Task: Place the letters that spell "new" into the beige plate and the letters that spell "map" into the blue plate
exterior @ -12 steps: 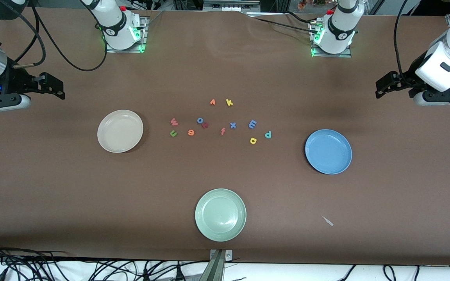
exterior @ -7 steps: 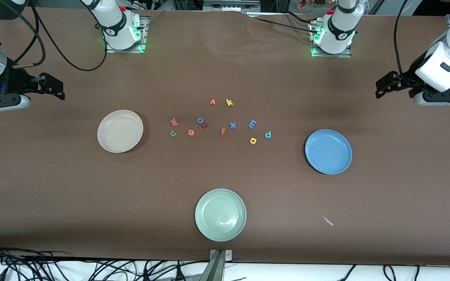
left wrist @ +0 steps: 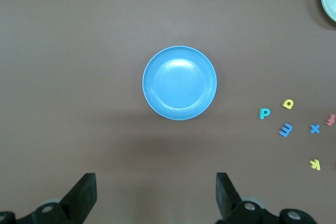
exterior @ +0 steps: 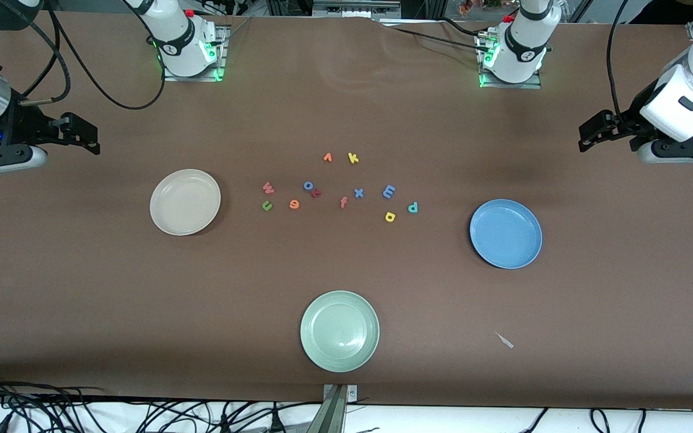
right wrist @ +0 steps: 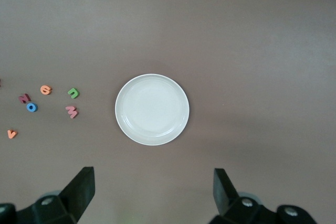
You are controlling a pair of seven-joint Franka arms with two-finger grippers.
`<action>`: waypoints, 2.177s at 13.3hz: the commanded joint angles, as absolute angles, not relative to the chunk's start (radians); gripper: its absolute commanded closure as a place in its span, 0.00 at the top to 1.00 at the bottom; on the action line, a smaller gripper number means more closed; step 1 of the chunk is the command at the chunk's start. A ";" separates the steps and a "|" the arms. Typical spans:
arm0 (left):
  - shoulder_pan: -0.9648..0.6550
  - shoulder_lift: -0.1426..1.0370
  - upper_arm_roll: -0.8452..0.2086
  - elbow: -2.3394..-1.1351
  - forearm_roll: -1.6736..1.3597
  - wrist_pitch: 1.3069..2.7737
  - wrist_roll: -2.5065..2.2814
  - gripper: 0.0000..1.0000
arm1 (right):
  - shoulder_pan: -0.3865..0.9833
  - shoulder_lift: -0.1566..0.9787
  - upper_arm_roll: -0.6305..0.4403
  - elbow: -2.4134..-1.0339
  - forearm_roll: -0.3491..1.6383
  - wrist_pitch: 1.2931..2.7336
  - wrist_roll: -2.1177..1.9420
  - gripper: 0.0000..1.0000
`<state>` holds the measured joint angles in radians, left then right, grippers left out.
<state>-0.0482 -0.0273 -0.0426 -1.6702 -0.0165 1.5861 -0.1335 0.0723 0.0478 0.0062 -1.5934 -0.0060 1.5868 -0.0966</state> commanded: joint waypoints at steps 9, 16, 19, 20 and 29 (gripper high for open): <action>-0.055 0.017 -0.051 -1.625 0.009 1.601 -0.120 1.00 | 0.074 0.055 0.012 -1.575 -0.003 1.574 -0.087 1.00; -0.046 0.017 -0.049 -1.624 0.009 1.601 -0.120 1.00 | 0.077 0.055 0.012 -1.575 -0.003 1.580 -0.087 1.00; -0.044 0.018 -0.045 -1.624 0.011 1.601 -0.118 1.00 | 0.074 0.064 0.012 -1.575 -0.003 1.583 -0.087 1.00; -0.044 0.018 -0.044 -1.624 0.011 1.601 -0.118 1.00 | 0.074 0.064 0.012 -1.575 -0.003 1.583 -0.087 1.00; -0.046 0.018 -0.043 -1.624 0.038 1.601 -0.123 1.00 | 0.074 0.067 0.012 -1.575 -0.003 1.580 -0.087 1.00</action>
